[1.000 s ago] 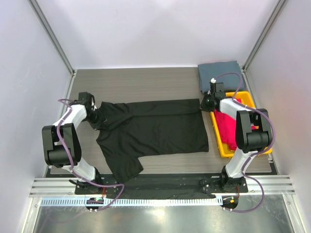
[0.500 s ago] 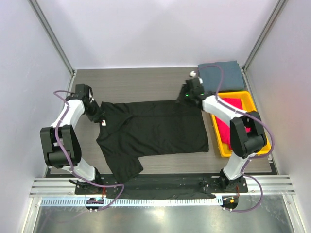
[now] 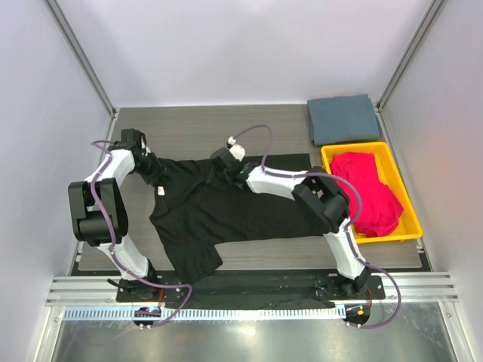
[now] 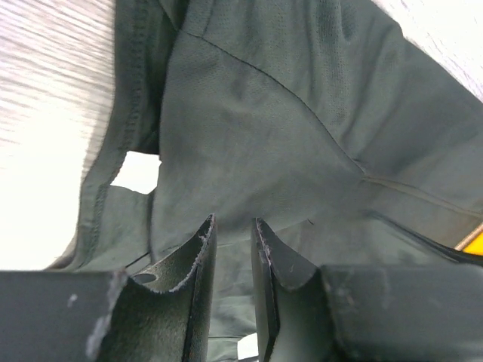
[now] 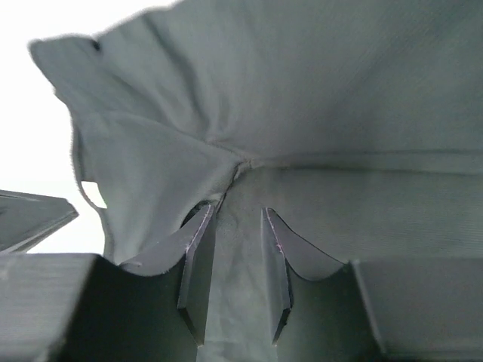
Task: Fold and stack the t-shirts
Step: Fold the tshirt
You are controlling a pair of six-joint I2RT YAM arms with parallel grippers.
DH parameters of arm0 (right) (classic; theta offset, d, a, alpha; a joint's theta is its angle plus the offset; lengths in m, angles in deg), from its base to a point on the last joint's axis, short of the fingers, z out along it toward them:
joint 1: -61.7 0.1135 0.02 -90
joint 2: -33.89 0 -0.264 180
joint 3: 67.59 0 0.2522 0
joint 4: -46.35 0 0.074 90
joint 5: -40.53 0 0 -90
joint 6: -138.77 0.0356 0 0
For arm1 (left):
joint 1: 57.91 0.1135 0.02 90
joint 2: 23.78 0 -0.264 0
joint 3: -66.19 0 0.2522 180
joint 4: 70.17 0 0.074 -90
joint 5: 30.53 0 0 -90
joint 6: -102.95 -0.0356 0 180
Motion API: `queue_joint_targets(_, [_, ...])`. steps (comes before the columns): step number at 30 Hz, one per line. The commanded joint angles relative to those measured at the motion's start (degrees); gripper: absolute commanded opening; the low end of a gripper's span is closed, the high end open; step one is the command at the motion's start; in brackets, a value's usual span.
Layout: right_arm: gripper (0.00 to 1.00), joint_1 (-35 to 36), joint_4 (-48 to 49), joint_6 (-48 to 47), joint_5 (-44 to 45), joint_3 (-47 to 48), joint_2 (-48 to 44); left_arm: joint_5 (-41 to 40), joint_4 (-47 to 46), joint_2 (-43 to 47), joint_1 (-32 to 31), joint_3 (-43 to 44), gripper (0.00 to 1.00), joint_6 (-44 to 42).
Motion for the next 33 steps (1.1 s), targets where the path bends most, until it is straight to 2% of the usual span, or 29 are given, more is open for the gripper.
queue_joint_targets(1, [0.36, 2.2, 2.3, 4.3, 3.2, 4.6, 1.8, 5.2, -2.3, 0.1, 0.4, 1.0, 0.25, 0.6])
queue_joint_targets(4, [0.35, 4.3, 2.1, 5.2, 5.0, 5.5, 3.1, 5.4, -3.2, 1.2, 0.4, 1.3, 0.25, 1.2])
queue_joint_targets(11, [0.34, 5.2, 2.4, 7.2, 6.5, 5.4, 4.1, 0.5, -2.9, 3.3, 0.4, 0.2, 0.26, -0.1])
queue_joint_targets(15, [0.32, 5.4, 2.5, 8.0, 6.3, 5.4, 4.9, 0.8, -2.7, 4.9, 0.4, 0.2, 0.27, -0.1])
queue_joint_targets(33, [0.32, 6.0, 2.1, 8.1, 6.1, 8.4, 8.4, 3.1, -2.8, 5.0, 0.4, 0.2, 0.27, 0.2])
